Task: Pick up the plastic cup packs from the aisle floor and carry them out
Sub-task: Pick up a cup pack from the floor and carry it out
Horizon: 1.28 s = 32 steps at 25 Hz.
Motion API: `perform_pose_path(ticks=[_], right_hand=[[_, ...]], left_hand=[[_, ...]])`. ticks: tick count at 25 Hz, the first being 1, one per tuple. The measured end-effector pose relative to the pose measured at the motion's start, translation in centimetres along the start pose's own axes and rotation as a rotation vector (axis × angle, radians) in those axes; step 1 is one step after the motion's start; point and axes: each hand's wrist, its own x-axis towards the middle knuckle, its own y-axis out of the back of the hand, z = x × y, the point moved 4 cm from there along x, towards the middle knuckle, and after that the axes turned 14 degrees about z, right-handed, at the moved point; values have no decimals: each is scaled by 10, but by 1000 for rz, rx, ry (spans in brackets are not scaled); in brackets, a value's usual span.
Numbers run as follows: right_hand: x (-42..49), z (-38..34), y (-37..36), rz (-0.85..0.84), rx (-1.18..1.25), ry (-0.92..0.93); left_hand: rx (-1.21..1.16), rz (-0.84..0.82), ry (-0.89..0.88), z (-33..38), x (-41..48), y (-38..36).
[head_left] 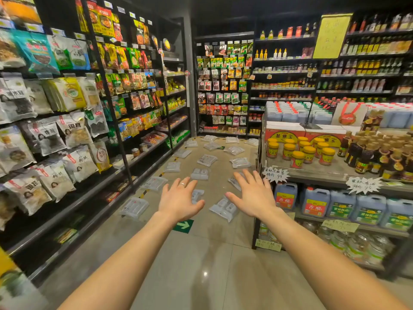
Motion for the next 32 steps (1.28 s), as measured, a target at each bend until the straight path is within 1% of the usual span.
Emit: perform_pose_path(ticks=[3,6,14,20,27,32], right_hand=[[25,8,-28,-12,-40,-19],[61,10,-65,-60,-40,-41],[190,-17,-157,-121,-62,-125],[259,-18,-200,-82,-73,-196],[336,4,-272,-128,-101,-227],[409,44,-344,-162,-84,-209]], left_hand=[[35,-28,-19,-8,29,-30],[0,-50,-42,-22,73,-66],[-48,-84,-121,-96,209,-143],[-89,-146,-159,-145,290,-194],[-85,-161,-218,-153,373,-254],[-62,-197,-212,-153,456,-320]])
